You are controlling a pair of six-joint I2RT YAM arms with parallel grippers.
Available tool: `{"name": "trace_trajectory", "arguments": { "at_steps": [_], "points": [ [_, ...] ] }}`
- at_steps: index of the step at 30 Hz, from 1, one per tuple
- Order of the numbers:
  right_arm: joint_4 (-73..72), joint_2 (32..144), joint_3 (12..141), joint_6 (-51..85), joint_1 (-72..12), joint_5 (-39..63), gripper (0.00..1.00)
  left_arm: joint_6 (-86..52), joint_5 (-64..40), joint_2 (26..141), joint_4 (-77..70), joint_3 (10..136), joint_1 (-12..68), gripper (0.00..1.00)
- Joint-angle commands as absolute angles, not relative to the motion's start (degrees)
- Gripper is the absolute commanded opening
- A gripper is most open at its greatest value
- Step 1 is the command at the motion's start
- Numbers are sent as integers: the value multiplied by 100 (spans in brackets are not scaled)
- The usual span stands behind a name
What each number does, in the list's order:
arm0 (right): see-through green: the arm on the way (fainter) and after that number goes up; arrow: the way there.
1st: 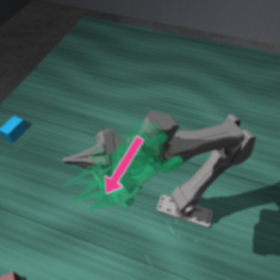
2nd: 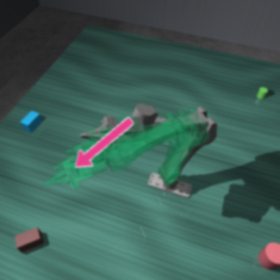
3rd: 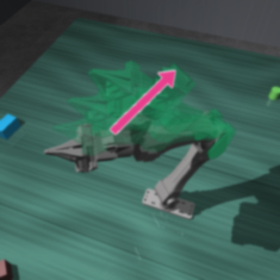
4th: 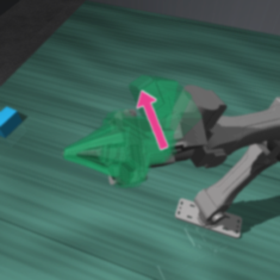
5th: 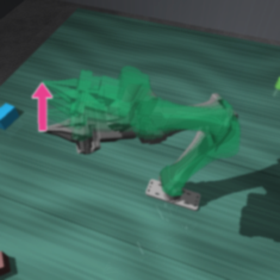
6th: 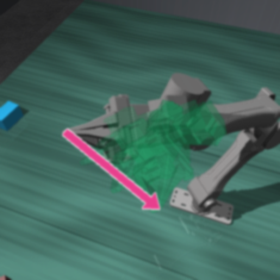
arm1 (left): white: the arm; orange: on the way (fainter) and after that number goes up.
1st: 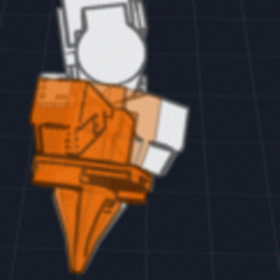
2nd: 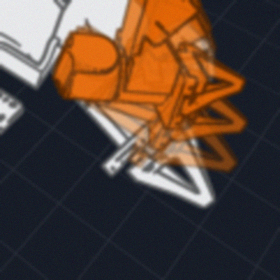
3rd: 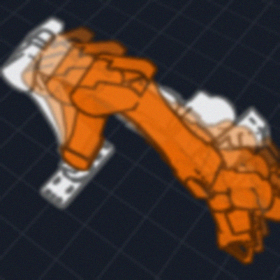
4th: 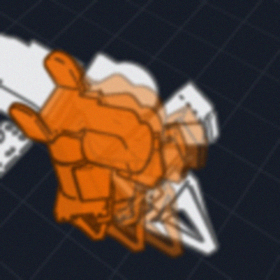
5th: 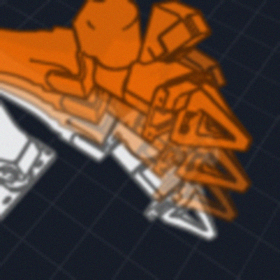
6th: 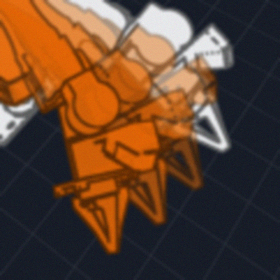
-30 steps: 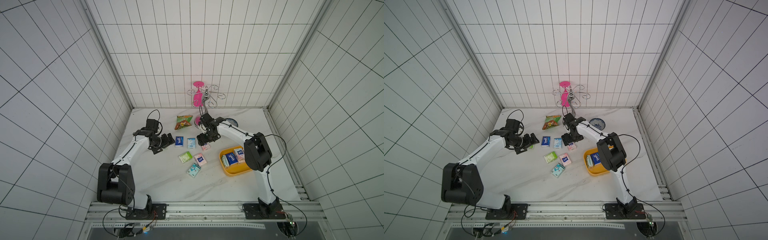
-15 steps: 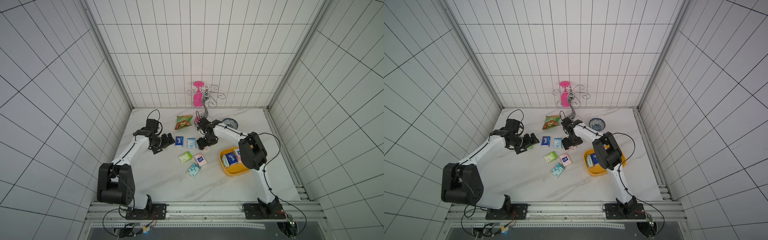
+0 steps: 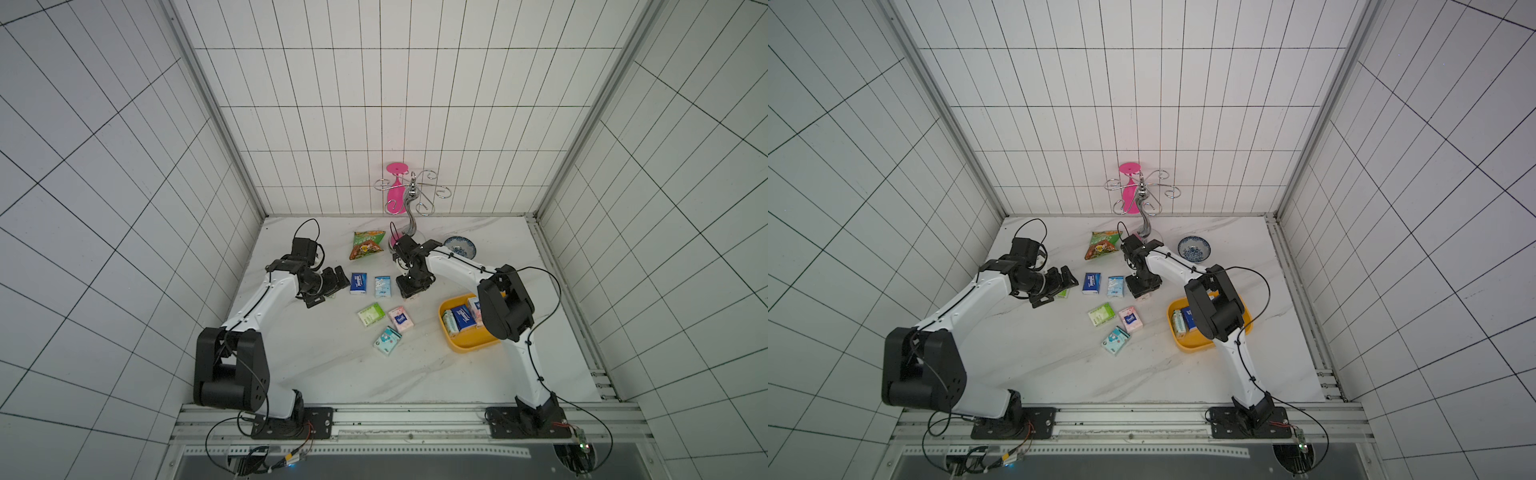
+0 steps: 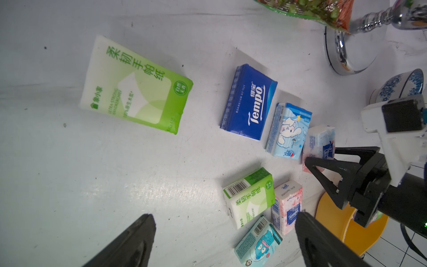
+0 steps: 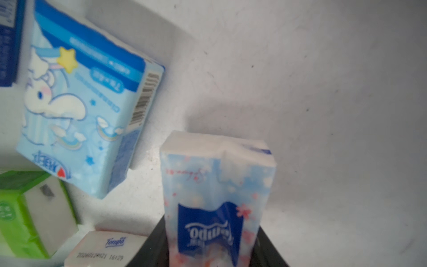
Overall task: Put the pocket tissues into the storage box
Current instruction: Pick up the pocket tissues from the center of the board, then place the pocket tissues in the storage box.
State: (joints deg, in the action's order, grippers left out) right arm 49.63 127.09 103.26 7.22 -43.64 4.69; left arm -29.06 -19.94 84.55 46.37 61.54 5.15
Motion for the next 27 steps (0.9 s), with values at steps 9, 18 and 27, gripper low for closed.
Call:
{"name": "trace_trajectory", "arguments": {
  "at_steps": [9,18,27],
  "points": [
    [5768,10996,9299,733,-4331,-69,47,-2927,-2026,8536,4324,6398,713,98],
    [6362,9502,7759,965,-3914,-155,47,-2962,-2003,8878,4257,6708,1014,98],
    [6091,8833,6776,1186,-3710,-257,48,-2988,-1977,8949,4228,6708,1229,98]
  ]
}}
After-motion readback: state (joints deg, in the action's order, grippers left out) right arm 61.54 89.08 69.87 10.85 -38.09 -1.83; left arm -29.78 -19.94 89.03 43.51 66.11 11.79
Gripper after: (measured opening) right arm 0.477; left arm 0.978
